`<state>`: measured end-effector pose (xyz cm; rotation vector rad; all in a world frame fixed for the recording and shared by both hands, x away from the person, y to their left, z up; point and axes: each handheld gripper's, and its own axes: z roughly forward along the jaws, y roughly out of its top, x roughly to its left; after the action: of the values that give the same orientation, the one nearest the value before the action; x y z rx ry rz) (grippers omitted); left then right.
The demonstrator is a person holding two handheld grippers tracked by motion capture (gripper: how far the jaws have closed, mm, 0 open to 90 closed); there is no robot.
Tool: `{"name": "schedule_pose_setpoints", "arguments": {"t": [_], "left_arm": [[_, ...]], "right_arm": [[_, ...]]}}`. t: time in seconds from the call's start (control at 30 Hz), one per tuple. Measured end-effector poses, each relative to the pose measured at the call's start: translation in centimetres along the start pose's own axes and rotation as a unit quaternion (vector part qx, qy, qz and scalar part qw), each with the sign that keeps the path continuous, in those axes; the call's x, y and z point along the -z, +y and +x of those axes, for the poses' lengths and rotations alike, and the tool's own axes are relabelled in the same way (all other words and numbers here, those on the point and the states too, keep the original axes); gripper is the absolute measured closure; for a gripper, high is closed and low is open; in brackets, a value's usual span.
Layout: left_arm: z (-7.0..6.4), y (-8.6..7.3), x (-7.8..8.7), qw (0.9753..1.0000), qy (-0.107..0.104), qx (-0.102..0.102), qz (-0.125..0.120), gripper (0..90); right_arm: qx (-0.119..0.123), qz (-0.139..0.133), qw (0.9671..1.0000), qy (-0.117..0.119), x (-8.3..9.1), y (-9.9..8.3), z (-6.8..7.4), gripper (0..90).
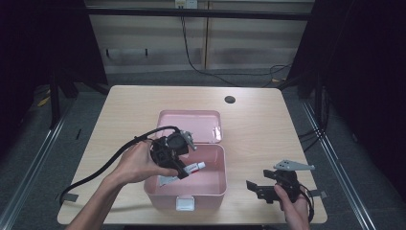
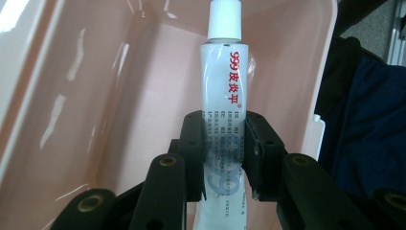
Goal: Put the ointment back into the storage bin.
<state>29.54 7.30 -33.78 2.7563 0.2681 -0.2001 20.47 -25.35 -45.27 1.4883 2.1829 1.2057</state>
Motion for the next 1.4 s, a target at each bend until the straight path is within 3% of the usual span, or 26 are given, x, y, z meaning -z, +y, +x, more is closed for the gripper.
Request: {"name": "schedule_pose_setpoints", "arguments": {"t": [0.3,0.4,0.73,1.27,1.4], "left_arm": [[0.0,0.5,-1.8,0.9998,-0.018,-0.005,0.010,71.5],[0.0,0.6,-2.5,0.9994,-0.023,-0.010,0.024,71.5],[0.2,0.9,-4.1,0.9991,-0.011,-0.006,0.041,71.5],[0.9,1.1,-6.8,0.9970,-0.030,-0.008,0.070,71.3],[1.2,1.1,-7.6,0.9960,-0.029,-0.021,0.082,71.4]], "right_arm": [[0.001,0.001,1.0000,0.002,-0.1,0.0,0.0,14.4],[0.002,0.001,1.0000,0.003,-0.1,0.0,0.0,14.4],[0.001,0.003,1.0000,0.003,-0.1,0.0,0.1,14.4],[0.002,0.008,1.0000,0.000,0.0,0.0,0.1,14.6],[0.003,0.009,1.0000,-0.002,-0.1,0.0,0.1,14.7]]}}
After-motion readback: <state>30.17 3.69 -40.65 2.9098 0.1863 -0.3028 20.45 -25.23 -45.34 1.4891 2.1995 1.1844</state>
